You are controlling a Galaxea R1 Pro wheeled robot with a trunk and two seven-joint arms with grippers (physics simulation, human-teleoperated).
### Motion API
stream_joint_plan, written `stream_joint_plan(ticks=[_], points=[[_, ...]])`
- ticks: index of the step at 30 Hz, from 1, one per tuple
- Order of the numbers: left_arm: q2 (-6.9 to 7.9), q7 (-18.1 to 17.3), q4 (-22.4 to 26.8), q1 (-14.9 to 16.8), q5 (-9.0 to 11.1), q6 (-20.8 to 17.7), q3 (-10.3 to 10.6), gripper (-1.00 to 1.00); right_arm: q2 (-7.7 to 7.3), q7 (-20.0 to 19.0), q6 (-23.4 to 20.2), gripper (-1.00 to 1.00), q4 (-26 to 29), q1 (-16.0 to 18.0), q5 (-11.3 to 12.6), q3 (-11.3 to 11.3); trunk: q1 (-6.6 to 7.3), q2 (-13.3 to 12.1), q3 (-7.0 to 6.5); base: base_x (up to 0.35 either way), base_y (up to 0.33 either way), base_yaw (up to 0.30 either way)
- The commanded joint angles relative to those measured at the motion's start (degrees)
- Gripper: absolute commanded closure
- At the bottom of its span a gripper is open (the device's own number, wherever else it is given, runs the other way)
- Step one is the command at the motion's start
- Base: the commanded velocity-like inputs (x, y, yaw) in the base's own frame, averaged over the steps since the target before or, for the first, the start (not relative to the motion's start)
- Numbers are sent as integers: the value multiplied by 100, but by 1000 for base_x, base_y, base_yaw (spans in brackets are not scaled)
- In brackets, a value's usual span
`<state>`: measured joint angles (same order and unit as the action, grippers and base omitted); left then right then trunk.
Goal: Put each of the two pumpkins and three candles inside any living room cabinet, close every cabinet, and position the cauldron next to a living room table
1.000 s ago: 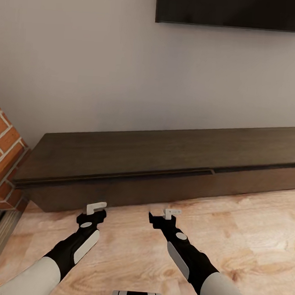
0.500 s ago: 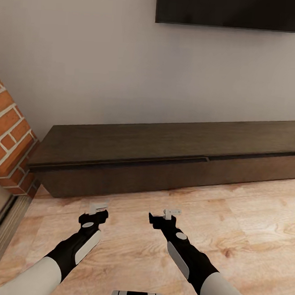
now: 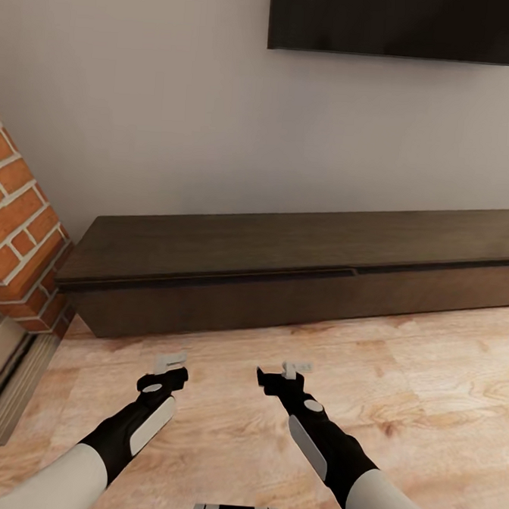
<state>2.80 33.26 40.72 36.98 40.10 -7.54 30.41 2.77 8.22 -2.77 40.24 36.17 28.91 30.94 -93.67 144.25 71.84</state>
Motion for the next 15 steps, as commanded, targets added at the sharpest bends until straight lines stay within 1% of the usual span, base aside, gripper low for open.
stream_joint_plan(ticks=[1, 3, 4, 6, 8, 10, 12, 14, 15], points=[[6, 64, -2, 4, 246, -189, 24, -100, -5, 44, -36, -100, 18, 4, 42, 23, 3, 0, -18, -1, 0, 0], [15, 106, 22, 8, 500, -366, 5, -100, -5, 41, -133, -100, 28, 4, 44, 17, 9, -2, -62, 0, 0, 0], [10, 158, 17, 8, 585, -433, -14, -100, -3, 41, -230, -100, 38, 4, 44, 14, 11, -4, -85, 0, 0, 0], [13, 295, 25, 8, 666, -561, -38, -100, 1, 43, -399, -100, 91, 4, 44, 8, 16, -6, -129, 0, 0, 0], [46, 485, 40, 10, 771, -861, -93, -100, -2, 48, -643, -100, 218, 4, 50, 1, 21, -9, -173, 0, 0, 0], [61, 585, 61, 6, 942, -1227, -333, -100, -15, 59, -979, -100, 404, 4, 60, -20, 27, -12, -218, 0, 0, 0], [59, 615, 66, 9, 1031, -1421, -595, -100, -19, 67, -1366, -100, 617, 4, 67, -114, 32, -14, -262, 0, 0, 0], [64, 618, 70, 9, 1068, -1507, -743, -100, -17, 72, -1666, -100, 828, 4, 65, -297, 37, -17, -306, 0, 0, 0], [67, 618, 71, 10, 1074, -1521, -767, -100, -16, 72, -1719, -100, 877, 4, 64, -342, 39, -18, -328, 0, 0, 0]])
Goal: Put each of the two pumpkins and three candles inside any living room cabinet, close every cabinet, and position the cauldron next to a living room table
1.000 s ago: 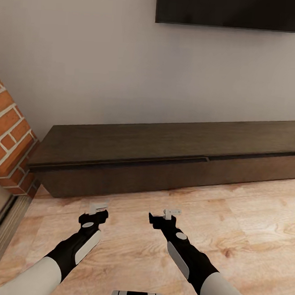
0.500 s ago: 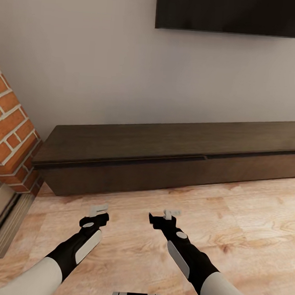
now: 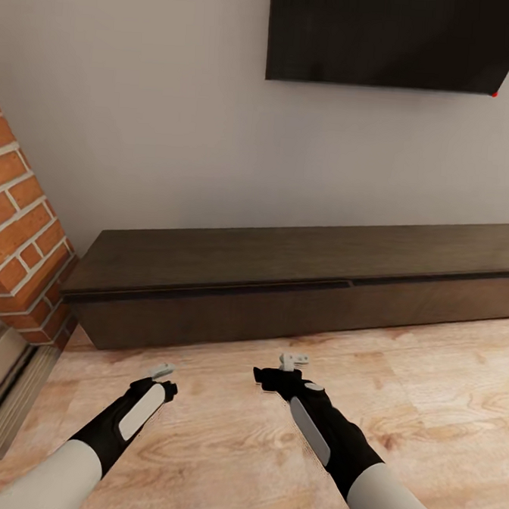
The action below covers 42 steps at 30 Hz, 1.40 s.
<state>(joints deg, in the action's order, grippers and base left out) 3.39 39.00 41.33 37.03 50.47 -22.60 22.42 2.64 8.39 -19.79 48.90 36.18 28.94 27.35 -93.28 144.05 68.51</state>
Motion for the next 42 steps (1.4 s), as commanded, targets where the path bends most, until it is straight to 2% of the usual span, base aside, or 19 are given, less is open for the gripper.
stream_joint_plan(ticks=[1, 3, 7, 19, 24, 29, 33, 38, 42], points=[[16, 45, 12, 3, 43, -37, -1, -100, -2, 59, -101, -100, 98, 4, 60, -56, 3, 0, -18, 0, 0, 0], [19, 46, 10, 2, 47, -64, -42, -100, 5, 67, -257, -100, 180, 4, 60, -148, 8, -2, -62, 0, 0, 0], [21, 46, 10, 4, 63, -102, -57, -100, 8, 70, -539, -100, 207, 4, 60, -190, 19, -8, -151, 0, 0, 0], [30, 57, 15, 5, -21, -638, -50, -100, 8, 67, -640, -100, 261, 4, 48, -193, 50, -24, -416, 0, 0, 0], [92, 43, 22, 4, 19, -684, -53, -100, 1, 74, -661, -100, 267, 4, 56, -200, 63, -30, -527, 0, 0, 0], [214, 27, 26, 5, 70, -723, -56, -100, -30, 79, -936, -100, 303, 4, 39, -197, 75, -37, -638, 0, 0, 0], [256, 21, 213, 4, 80, -989, -84, -100, -40, 94, -1085, -100, 340, 4, 22, -198, 86, -42, -727, 0, 0, 0], [294, 20, 428, 2, 76, -1194, -135, -100, -45, 106, -1158, -100, 613, -3, 31, -204, 99, -49, -837, 0, 0, 0], [412, 13, 504, 4, 84, -1205, -142, -100, -41, 121, -1203, -100, 1326, -31, 54, -203, 109, -54, -926, 0, 0, 0]])
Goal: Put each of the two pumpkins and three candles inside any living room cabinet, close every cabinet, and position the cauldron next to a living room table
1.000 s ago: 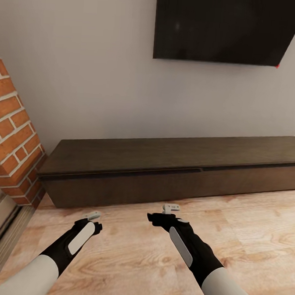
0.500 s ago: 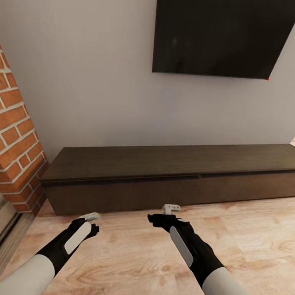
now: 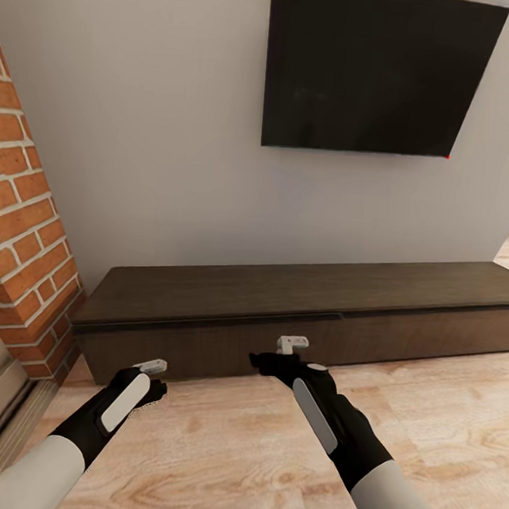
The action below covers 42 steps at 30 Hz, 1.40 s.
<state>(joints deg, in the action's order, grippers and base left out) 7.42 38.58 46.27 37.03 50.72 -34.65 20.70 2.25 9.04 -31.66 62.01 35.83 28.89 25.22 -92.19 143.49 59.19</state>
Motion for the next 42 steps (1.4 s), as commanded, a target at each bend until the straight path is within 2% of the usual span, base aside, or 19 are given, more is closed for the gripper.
stream_joint_plan(ticks=[1, 5, 7, 10, 12, 20, 27, 36, 42], points=[[35, 54, 27, 4, 61, -8, 27, -100, -5, 63, -29, -100, 158, -18, 61, 7, 3, 0, -17, 0, 0, 0], [135, 35, 151, 2, 94, -22, 37, -100, -11, 77, -46, -100, 288, -50, 69, -20, 13, -5, -105, 0, 0, 0], [160, 30, 203, 0, 106, -27, 39, -100, -13, 79, -56, -100, 295, -66, 72, -121, 19, -8, -150, 0, 0, 0], [146, 27, 228, 1, 112, -25, 50, -100, -14, 80, -65, -100, 266, -105, 78, -317, 26, -12, -216, -10, 0, 0], [125, 25, 227, 1, 113, -25, 57, -100, -14, 80, -70, -100, 241, -112, 80, -372, 31, -14, -260, -115, 0, 0], [112, 26, 250, -2, 107, -31, 59, -100, -15, 73, -77, -100, 215, -120, 75, -421, 52, -25, -438, -301, 0, 0], [130, 34, 260, -1, 105, -33, 66, -100, -15, 61, -77, -100, 187, -120, 77, -420, 206, -306, -563, -284, 0, 0], [112, 35, 260, -1, 105, -35, 66, -100, -4, 62, -68, -100, 171, -120, 79, -421, 403, -667, -724, -29, 0, 11], [107, 37, 268, -2, 105, -40, 78, -100, 5, 71, -76, -100, 171, -120, 74, -421, 535, -907, -817, -1, 0, 208]])
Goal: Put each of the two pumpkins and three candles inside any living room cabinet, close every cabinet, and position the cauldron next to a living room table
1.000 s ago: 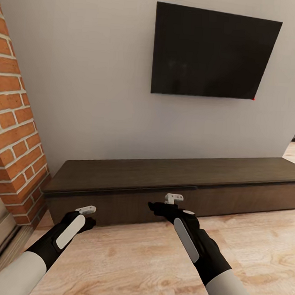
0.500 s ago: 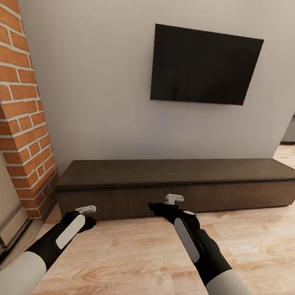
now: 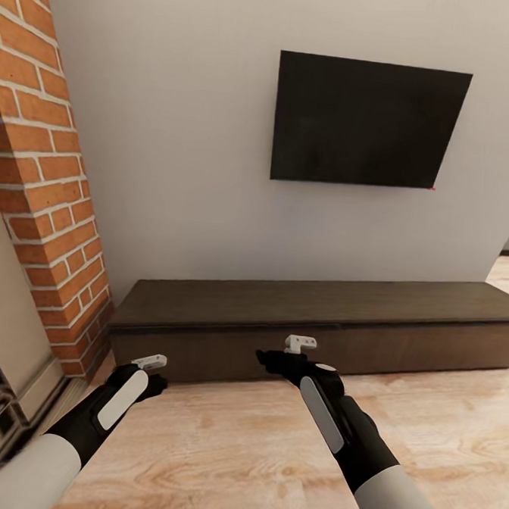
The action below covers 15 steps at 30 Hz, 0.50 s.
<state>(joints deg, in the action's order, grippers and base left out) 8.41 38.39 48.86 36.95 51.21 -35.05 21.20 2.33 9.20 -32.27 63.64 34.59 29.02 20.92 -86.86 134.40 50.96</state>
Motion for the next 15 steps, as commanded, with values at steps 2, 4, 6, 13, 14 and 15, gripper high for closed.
stream_joint_plan(ticks=[2, 4, 6, 13, 14, 15], points=[[5, 59, 9, 5, 56, 1, 31, -100, -3, 55, -16, -100, 8, 4, 61, 9, 46, -79, -22, -7, 0, 254], [4, 61, 9, 5, 56, -1, 35, -100, -5, 56, -16, -100, 12, 4, 61, 9, 90, -159, -51, -119, 0, 200], [-1, 62, 9, 8, 56, -2, 44, -100, -10, 56, -16, -100, 20, 4, 56, 11, 133, -239, -83, -237, 0, 95], [-4, 63, 12, 6, 56, -57, 50, -100, -19, 56, -16, -100, 41, 4, 62, 13, 287, -520, -207, -83, 0, 16], [-5, 63, 12, 7, 56, -59, 50, -100, -18, 56, -16, -100, 42, 4, 61, 15, 309, -560, -225, -2, 0, 0], [-5, 63, 13, 8, 56, -61, 51, -100, -18, 56, -16, -100, 43, 4, 61, 16, 331, -600, -243, -1, 0, 0]])
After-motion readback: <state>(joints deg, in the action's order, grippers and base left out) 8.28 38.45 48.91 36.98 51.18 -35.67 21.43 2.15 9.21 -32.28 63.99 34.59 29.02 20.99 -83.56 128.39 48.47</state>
